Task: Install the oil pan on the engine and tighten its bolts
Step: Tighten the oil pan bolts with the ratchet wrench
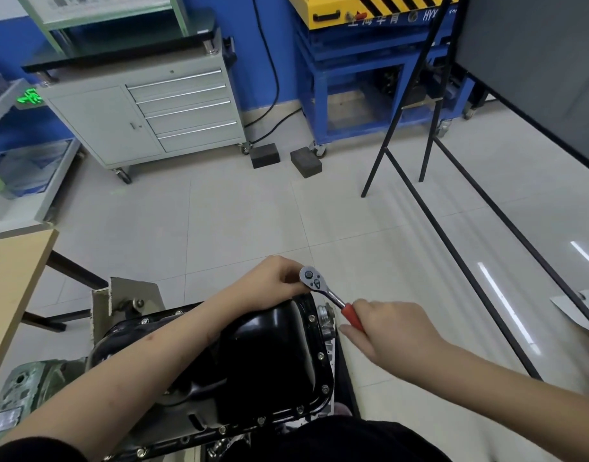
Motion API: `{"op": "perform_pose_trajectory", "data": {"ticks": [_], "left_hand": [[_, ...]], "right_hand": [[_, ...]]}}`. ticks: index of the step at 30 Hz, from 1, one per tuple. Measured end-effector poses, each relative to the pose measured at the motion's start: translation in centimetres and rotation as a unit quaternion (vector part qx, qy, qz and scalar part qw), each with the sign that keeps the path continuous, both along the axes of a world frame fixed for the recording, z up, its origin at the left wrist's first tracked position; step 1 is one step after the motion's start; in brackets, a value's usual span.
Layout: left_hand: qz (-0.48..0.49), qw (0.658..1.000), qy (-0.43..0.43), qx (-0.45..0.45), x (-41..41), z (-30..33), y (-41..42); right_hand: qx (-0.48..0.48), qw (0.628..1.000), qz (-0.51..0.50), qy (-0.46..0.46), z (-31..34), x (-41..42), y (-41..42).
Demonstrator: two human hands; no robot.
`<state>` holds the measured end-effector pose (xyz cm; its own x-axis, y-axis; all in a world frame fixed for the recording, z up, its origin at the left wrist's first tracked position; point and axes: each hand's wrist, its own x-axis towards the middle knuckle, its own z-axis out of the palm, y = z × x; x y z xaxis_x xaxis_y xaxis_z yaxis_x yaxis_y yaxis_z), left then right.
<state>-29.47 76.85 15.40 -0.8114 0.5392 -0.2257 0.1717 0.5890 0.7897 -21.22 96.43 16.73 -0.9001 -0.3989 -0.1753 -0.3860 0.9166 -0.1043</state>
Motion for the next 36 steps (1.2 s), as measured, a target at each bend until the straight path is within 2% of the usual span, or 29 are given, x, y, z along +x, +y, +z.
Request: {"op": "perform_pose_trajectory", "data": {"ticks": [5,7,11,13,18,20,22,24,27,30,33,36], "left_hand": [[0.018,1.000,-0.018,0.008,-0.1,0.1,-0.1],[0.028,0.999,-0.021,0.016,-0.1,0.0,-0.1],[-0.003,0.999,-0.043,-0.011,-0.2,-0.1,0.3],[0.009,0.999,-0.043,-0.002,-0.3,-0.1,0.2],[0.043,0.999,-0.003,0.004,-0.1,0.0,0.1],[0.020,1.000,-0.002,-0.002,0.0,0.0,0.5],[0.009,1.000,-0.013,0.000,0.1,0.0,0.5],[0.011,1.000,-0.016,0.005,0.0,0.0,0.3],[0.015,1.000,-0.021,0.008,0.0,-0.1,0.1],[0.011,1.000,-0.024,0.009,0.1,-0.1,0.2],[0.012,0.999,-0.033,0.014,0.0,0.0,0.1],[0.009,0.999,-0.043,0.012,-0.1,0.0,0.0]], "right_hand": [[-0.005,0.998,0.044,-0.042,1.0,-1.7,0.2],[0.014,0.997,0.072,-0.007,1.8,-4.9,1.3],[0.057,0.973,0.175,0.140,2.4,-11.6,2.0],[0.039,0.967,0.203,0.147,2.1,-13.1,1.0],[0.017,0.972,0.181,0.148,1.6,-12.0,2.2],[0.004,0.988,0.146,0.056,1.6,-11.0,2.8],[-0.023,0.988,0.094,-0.119,2.2,-11.0,2.5],[-0.064,0.948,0.046,-0.308,2.8,-11.9,2.0],[-0.075,0.875,0.025,-0.478,2.6,-12.4,1.8],[-0.157,0.820,0.006,-0.551,1.6,-11.7,2.2],[-0.271,0.796,-0.042,-0.539,0.5,-9.7,2.5],[-0.391,0.743,-0.111,-0.531,-0.6,-6.6,2.1]]}}
